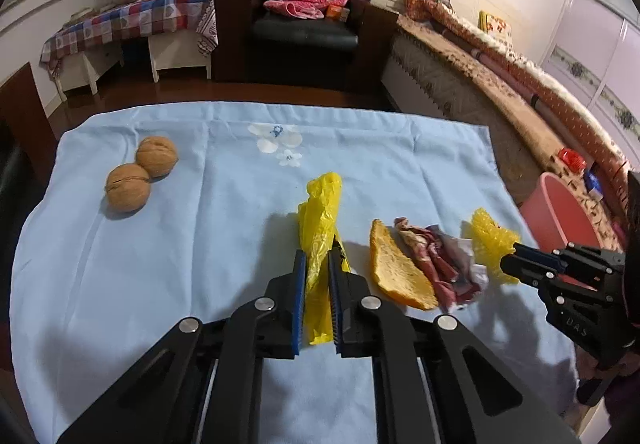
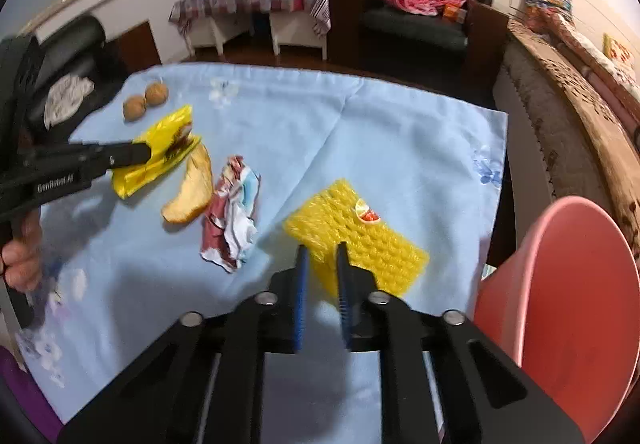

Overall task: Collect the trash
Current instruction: 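Grasp the yellow plastic bag with the left tool while the right tool grasps the yellow mesh sleeve, then carry both yellow items over the pink bucket and open both tools to drop them, then move both tools back toward the bread crust and wrappers on the cloth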

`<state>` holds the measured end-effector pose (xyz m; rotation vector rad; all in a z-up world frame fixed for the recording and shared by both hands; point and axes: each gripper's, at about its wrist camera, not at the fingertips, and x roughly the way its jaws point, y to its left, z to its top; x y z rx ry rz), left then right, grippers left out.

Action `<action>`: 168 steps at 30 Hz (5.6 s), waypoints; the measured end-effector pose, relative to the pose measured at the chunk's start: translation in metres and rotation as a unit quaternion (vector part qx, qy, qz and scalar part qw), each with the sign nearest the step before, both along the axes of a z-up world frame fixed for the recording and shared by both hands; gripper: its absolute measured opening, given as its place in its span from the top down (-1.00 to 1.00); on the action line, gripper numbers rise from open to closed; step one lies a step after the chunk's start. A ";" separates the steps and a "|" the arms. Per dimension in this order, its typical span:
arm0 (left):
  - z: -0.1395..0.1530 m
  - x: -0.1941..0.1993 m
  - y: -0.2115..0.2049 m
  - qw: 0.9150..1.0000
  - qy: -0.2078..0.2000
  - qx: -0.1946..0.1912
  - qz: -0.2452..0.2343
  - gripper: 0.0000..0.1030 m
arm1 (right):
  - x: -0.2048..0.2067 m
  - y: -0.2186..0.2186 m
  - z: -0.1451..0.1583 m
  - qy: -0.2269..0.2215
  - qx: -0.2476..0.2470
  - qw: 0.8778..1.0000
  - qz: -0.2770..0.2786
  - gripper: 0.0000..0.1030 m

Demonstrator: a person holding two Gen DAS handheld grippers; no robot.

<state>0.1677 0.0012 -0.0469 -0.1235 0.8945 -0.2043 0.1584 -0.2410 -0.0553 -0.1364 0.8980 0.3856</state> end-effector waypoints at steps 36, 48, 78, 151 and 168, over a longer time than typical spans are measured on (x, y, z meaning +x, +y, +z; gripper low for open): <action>0.094 -0.142 0.019 0.993 -0.112 -0.020 0.017 0.84 | -0.109 0.041 0.093 -0.088 0.149 0.985 -0.013 0.83; 0.087 -0.150 0.026 0.990 -0.125 -0.065 0.000 0.84 | -0.131 0.052 0.086 -0.078 0.122 0.989 -0.024 0.83; 0.092 -0.130 0.010 0.991 -0.117 -0.064 -0.003 0.84 | -0.127 0.025 0.082 -0.089 0.153 0.983 -0.040 0.83; 0.107 -0.084 -0.189 0.980 -0.121 -0.034 -0.156 0.20 | -0.088 -0.166 0.046 -0.109 0.197 0.936 -0.269 0.37; 0.107 -0.085 -0.042 0.987 -0.146 -0.058 -0.028 0.20 | -0.099 -0.084 0.060 -0.096 0.200 0.959 -0.176 0.37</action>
